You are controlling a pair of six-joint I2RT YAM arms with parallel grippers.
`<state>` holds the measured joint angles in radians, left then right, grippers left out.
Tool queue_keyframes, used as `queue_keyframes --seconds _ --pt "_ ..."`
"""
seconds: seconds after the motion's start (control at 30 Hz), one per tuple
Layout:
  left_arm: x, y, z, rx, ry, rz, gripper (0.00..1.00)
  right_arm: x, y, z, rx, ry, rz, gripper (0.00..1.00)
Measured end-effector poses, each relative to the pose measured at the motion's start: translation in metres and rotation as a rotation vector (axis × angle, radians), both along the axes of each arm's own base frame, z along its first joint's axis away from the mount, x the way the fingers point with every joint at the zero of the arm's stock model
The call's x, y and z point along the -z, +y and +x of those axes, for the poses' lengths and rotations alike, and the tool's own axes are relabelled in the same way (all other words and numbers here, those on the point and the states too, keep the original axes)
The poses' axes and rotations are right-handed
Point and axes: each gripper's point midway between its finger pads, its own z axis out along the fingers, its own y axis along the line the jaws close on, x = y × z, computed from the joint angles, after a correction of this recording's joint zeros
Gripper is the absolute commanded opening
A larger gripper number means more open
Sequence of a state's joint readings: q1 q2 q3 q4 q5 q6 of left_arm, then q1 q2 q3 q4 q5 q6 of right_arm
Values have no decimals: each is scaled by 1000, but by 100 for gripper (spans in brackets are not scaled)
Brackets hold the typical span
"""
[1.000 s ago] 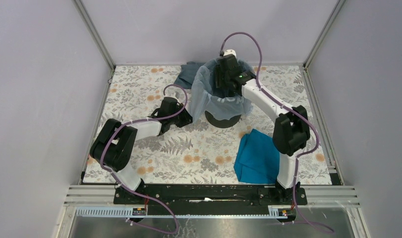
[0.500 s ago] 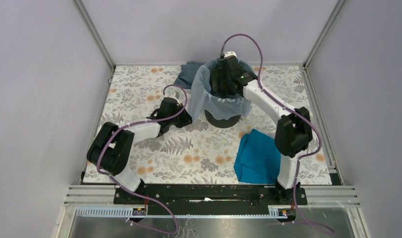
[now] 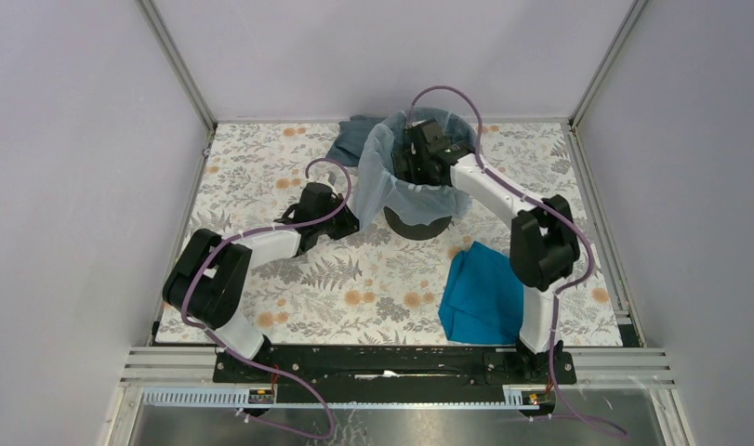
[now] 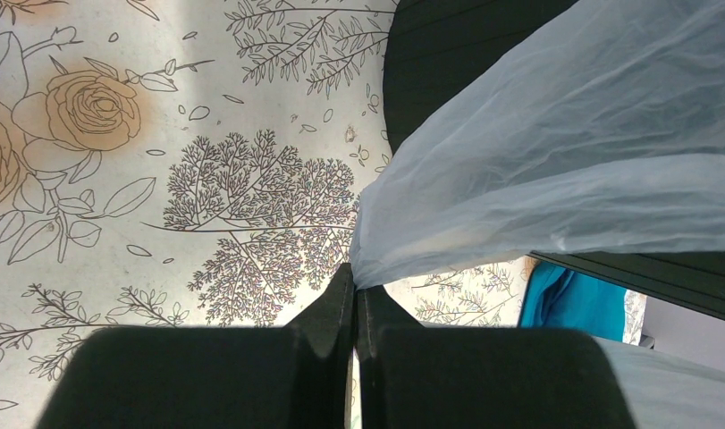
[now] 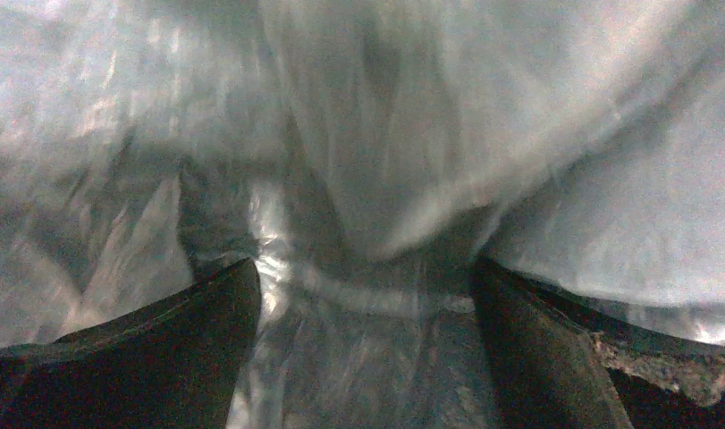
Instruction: Put the trash bags into the trash bin
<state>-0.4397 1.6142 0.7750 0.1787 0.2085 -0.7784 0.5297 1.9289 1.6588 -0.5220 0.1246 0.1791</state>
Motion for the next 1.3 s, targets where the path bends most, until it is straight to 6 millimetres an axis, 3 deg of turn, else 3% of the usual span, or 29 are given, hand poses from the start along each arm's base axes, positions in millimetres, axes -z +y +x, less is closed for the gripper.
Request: queue_keyframes --seconds 0.1,0.2,0.5,0.7,0.83,0.97,1.13,1.3 --pt "0 0 0 0 0 0 1 32 4 -2 -6 65 -13 98" --pt "-1 -1 0 0 -2 -2 2 51 5 -6 -4 95 -7 100" --pt "-2 -3 0 7 -6 -3 10 65 14 0 1 90 33 100" --pt "-1 1 -1 10 -12 30 29 59 11 -7 6 115 27 100" --pt "-9 7 -4 8 -32 54 45 32 5 -15 12 97 34 100" --pt "-28 13 -7 -2 -81 55 60 -24 -1 -20 21 8 70 100" --pt "-46 24 -19 -18 -117 52 69 -88 -6 -24 18 -114 133 100" --pt "-61 36 -31 -27 -144 45 83 -110 -8 -31 4 -137 151 100"
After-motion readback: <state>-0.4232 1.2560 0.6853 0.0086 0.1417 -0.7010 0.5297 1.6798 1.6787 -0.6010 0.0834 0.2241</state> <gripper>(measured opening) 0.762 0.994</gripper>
